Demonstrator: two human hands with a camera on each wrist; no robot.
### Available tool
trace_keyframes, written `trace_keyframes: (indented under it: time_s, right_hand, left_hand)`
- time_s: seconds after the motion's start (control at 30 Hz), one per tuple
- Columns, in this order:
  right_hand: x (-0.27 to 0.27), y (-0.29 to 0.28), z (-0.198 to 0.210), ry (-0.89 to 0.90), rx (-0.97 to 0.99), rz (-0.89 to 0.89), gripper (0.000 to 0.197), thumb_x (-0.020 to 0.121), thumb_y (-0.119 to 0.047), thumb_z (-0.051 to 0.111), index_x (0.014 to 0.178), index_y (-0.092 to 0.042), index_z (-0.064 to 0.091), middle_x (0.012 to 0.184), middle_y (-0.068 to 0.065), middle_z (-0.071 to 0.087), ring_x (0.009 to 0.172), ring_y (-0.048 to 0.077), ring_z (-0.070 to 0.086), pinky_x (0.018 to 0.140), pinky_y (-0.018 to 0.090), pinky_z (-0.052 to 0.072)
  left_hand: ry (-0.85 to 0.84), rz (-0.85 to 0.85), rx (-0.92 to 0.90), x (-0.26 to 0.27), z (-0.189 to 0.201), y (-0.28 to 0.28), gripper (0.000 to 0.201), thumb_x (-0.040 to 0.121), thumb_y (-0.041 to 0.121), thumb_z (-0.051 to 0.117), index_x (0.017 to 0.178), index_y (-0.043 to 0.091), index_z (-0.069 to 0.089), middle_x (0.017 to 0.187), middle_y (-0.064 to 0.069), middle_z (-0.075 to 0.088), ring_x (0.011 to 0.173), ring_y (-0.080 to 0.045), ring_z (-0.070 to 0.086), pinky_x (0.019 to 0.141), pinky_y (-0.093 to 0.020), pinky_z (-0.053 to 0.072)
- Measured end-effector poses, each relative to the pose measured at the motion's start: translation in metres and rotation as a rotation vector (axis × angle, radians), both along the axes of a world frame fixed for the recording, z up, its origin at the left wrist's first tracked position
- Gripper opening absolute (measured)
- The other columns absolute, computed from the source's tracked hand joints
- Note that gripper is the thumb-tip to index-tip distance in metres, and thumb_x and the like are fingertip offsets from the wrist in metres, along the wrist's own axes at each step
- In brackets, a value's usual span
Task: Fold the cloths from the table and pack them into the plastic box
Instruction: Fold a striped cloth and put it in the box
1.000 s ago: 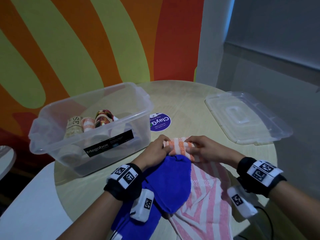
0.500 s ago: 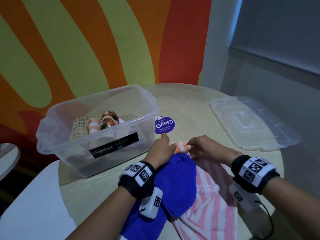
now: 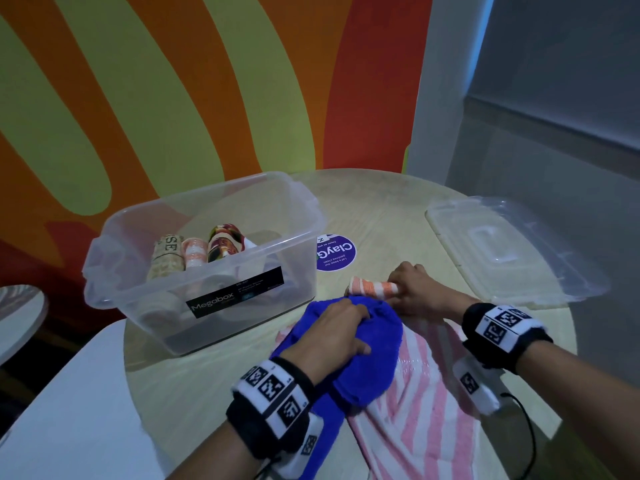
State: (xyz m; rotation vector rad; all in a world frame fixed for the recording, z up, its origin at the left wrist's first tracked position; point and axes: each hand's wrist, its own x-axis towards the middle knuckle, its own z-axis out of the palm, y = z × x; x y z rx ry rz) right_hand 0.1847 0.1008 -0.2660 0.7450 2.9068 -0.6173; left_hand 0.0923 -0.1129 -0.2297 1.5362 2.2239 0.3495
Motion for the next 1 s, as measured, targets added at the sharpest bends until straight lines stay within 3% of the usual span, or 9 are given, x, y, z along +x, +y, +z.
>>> trace_keyframes:
  time_s: [0.13,0.23,0.37,0.47,0.57,0.67,0.83,0.93,1.0]
  right_hand:
    - [0.012,-0.006,0.035,0.173,-0.063,-0.066,0.021,0.087,-0.018,0.073,0.091,-0.014,0.053,0.091,0.004,0.061,0.084,0.026,0.058,0.061,0.028,0.041]
    - [0.021,-0.020,0.076,0.277,-0.056,-0.027,0.026,0.086,-0.028,0.079,0.094,-0.016,0.057,0.087,0.002,0.066,0.078,0.021,0.062,0.066,0.038,0.048]
    - [0.023,-0.049,0.139,0.352,-0.188,0.102,0.027,0.085,-0.036,0.081,0.089,-0.017,0.062,0.070,-0.007,0.065,0.060,0.008,0.057,0.053,0.026,0.044]
    - [0.011,-0.079,0.177,0.408,-0.341,0.186,0.032,0.083,-0.042,0.076,0.094,-0.014,0.066,0.069,-0.005,0.066,0.058,0.006,0.057,0.050,0.022,0.044]
    - [-0.015,-0.101,0.193,0.508,-0.467,0.212,0.033,0.093,-0.043,0.065,0.108,-0.014,0.065,0.084,0.002,0.072,0.066,0.006,0.061,0.054,0.021,0.047]
    - [-0.054,-0.111,0.196,0.530,-0.513,0.214,0.018,0.101,-0.026,0.064,0.113,-0.013,0.062,0.098,0.014,0.074,0.077,0.016,0.063,0.064,0.030,0.049]
    - [-0.120,-0.126,0.196,0.468,-0.218,0.129,0.016,0.086,-0.018,0.075,0.092,-0.010,0.063,0.077,0.004,0.071,0.064,0.014,0.066,0.049,0.024,0.049]
    - [-0.154,-0.129,0.184,0.378,-0.075,0.042,0.026,0.088,-0.023,0.073,0.068,-0.009,0.063,0.059,0.000,0.065,0.051,0.010,0.061,0.041,0.017,0.040]
    - [-0.169,-0.128,0.171,0.319,-0.059,-0.012,0.030,0.087,-0.030,0.074,0.069,-0.010,0.062,0.065,0.002,0.064,0.062,0.018,0.065,0.051,0.022,0.046]
  left_hand:
    - [0.053,0.033,0.204,-0.003,0.011,0.010,0.052,0.091,0.025,0.074,0.137,0.015,0.052,0.132,-0.007,0.051,0.125,-0.025,0.048,0.101,-0.033,0.041]
    - [0.152,0.047,0.449,-0.001,0.031,0.006,0.055,0.092,0.028,0.072,0.140,0.021,0.044,0.142,0.000,0.042,0.128,-0.021,0.041,0.101,-0.040,0.048]
    - [0.361,0.060,0.637,0.001,0.074,-0.010,0.059,0.091,0.024,0.072,0.142,0.026,0.042,0.152,-0.001,0.034,0.139,-0.025,0.031,0.105,-0.042,0.043]
    - [0.464,0.081,0.642,-0.016,0.103,-0.026,0.058,0.088,0.015,0.073,0.140,0.026,0.050,0.148,0.000,0.043,0.138,-0.027,0.033,0.100,-0.045,0.042]
    - [0.448,0.129,0.613,-0.050,0.128,-0.043,0.046,0.089,0.010,0.070,0.131,0.025,0.061,0.131,0.002,0.057,0.123,-0.025,0.043,0.094,-0.046,0.043]
    - [0.452,0.257,0.485,-0.089,0.148,-0.057,0.041,0.089,0.008,0.068,0.126,0.026,0.064,0.128,-0.001,0.057,0.118,-0.027,0.044,0.094,-0.049,0.043]
    - [0.406,0.478,0.186,-0.137,0.168,-0.081,0.051,0.090,0.025,0.078,0.136,0.014,0.057,0.132,-0.012,0.060,0.119,-0.033,0.057,0.091,-0.043,0.049]
    - [0.299,0.500,0.032,-0.138,0.173,-0.098,0.040,0.094,0.029,0.075,0.127,0.007,0.068,0.124,-0.011,0.070,0.103,-0.026,0.066,0.070,-0.026,0.046]
    - [0.352,0.473,-0.052,-0.132,0.173,-0.103,0.033,0.099,0.034,0.068,0.121,0.011,0.073,0.115,-0.004,0.074,0.085,-0.018,0.063,0.051,-0.019,0.034]
